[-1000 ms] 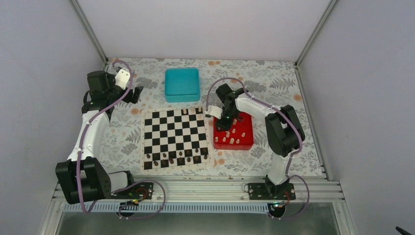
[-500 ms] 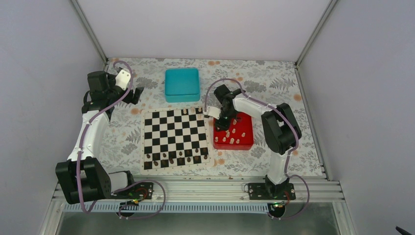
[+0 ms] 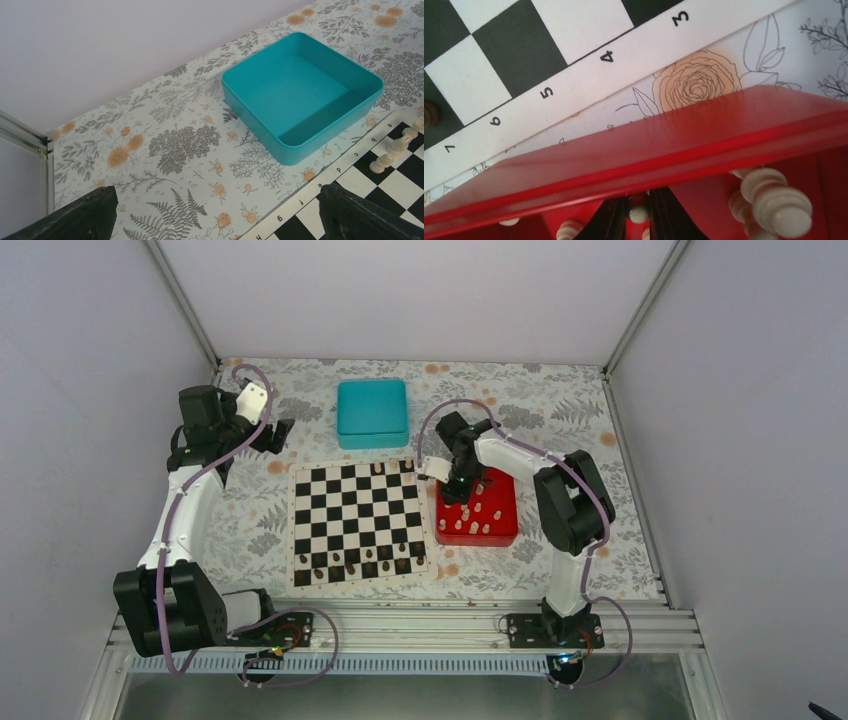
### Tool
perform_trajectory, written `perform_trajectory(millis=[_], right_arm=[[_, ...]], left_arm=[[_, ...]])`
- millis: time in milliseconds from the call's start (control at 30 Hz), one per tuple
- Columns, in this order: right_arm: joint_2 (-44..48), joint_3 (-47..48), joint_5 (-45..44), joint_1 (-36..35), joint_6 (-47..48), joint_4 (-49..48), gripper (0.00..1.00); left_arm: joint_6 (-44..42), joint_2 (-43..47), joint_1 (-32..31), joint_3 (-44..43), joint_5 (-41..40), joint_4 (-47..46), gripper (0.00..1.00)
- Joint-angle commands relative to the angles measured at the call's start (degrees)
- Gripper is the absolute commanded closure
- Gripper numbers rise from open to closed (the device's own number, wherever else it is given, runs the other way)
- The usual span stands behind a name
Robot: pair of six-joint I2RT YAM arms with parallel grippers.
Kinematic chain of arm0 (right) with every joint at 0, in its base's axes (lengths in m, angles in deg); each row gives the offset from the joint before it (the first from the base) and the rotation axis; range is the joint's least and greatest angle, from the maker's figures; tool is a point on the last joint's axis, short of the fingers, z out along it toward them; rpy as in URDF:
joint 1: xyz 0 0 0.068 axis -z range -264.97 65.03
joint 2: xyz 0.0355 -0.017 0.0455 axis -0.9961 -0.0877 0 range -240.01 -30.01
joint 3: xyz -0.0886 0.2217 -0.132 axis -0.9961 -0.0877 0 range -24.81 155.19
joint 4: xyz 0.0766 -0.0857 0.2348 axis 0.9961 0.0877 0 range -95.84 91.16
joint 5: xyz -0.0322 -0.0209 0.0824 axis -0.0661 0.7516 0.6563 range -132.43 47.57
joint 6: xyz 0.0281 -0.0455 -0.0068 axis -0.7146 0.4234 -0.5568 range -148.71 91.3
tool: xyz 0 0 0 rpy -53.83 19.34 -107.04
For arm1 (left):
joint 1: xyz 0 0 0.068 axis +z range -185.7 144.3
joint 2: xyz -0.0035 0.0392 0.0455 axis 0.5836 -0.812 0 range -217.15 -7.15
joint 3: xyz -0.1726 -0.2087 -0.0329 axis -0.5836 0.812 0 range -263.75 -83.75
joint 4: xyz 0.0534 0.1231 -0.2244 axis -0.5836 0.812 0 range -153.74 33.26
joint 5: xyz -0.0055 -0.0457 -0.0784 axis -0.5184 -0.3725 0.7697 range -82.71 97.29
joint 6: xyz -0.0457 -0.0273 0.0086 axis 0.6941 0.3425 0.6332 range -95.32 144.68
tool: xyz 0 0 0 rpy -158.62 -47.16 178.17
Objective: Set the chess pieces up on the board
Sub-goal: Pick up the chess piece from the storage box, then place the chess piece on the chessboard.
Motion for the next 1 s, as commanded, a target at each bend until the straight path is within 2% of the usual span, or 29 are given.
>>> perform_trajectory(millis=[0,233,567,733,967], right_arm=[[2.22,4.25,-3.02,-0.33,-0.67,4.53,0.91],[1.89,19.31,-7.68,-2.52,-1.01,12.41,0.91],[-11.41,38.31,-5.62,-9.85,1.39,16.13,0.90],[-17.60,41.70,-4.74,-11.27,2.13,15.58,0.90],[-20.87,41.14,-4.33,-11.21,2.26,11.25,0.90]], left_arm=[[-0.44,-0.13,0.22,0.19,1.37,-0.25,0.00],[-0.26,0.35,0.22,0.15,1.35,-0.24,0.00],[0.16,1.15,0.22,-0.07,0.42,-0.43,0.00],[0.16,1.06,0.19,-0.16,0.31,-0.35,0.00],[0.12,1.20,0.22,0.06,0.39,-0.64,0.00]])
